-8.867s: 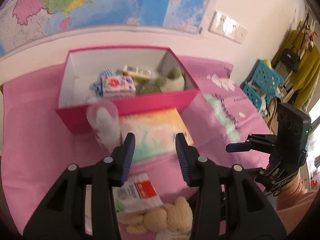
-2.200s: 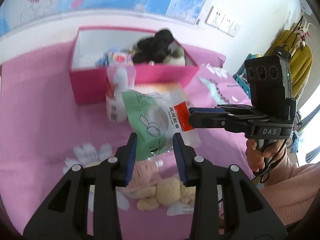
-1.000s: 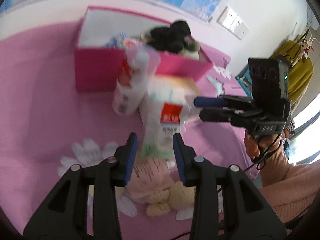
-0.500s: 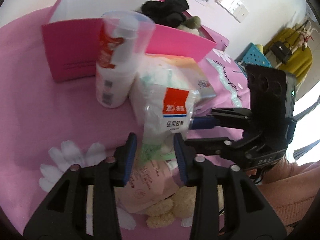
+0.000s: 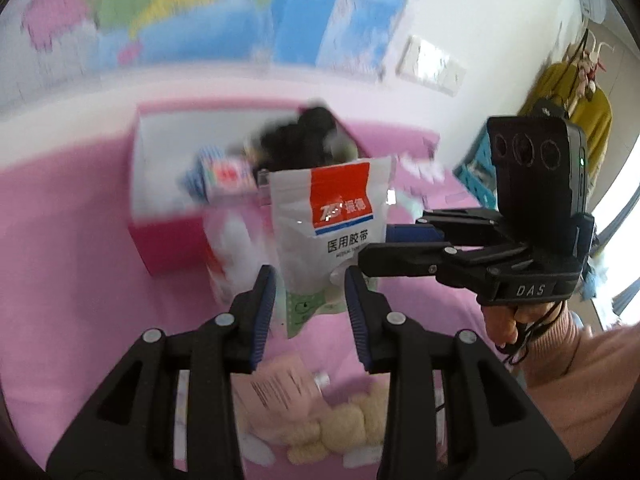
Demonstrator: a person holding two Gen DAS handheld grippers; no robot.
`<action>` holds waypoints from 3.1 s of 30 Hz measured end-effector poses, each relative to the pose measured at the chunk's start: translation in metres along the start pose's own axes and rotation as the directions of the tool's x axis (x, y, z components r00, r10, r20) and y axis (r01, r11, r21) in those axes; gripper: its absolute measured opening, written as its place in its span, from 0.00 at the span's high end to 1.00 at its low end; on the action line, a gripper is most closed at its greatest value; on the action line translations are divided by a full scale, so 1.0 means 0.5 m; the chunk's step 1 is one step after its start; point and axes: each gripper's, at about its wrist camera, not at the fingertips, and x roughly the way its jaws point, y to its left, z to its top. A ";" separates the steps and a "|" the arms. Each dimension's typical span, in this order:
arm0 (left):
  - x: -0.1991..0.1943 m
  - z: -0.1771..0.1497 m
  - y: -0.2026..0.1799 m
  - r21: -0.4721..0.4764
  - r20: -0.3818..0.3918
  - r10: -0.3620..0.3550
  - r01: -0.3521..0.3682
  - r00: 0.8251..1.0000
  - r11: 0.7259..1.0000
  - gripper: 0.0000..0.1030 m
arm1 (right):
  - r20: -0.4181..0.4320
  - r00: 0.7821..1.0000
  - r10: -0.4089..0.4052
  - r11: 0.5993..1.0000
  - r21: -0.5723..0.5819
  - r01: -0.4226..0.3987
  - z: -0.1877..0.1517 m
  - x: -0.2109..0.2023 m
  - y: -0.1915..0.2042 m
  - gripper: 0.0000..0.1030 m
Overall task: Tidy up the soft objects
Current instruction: 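Lift the tape bag with the right gripper and carry it over the box, then lower the tape bag into the pink box and open the right gripper, then move the right gripper to the beige plush teddy bear and grasp it, then lift the teddy bear with the right gripper toward the pink box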
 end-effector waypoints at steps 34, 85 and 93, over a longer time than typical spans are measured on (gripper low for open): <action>0.090 0.127 0.190 -0.181 -0.069 0.231 -0.240 0.971 0.954 0.62 | -0.043 0.985 -0.169 0.982 0.083 0.172 0.196 0.210 -0.127 0.63; 0.086 -0.227 -0.059 -0.039 -0.273 0.061 -0.074 0.960 0.997 0.52 | -0.261 0.965 0.029 0.982 0.188 0.021 -0.227 0.063 0.012 0.67; 0.107 -0.227 -0.090 0.011 -0.286 0.068 -0.068 0.956 0.998 0.52 | -0.206 0.978 -0.038 0.982 0.172 0.074 -0.216 0.014 -0.023 0.72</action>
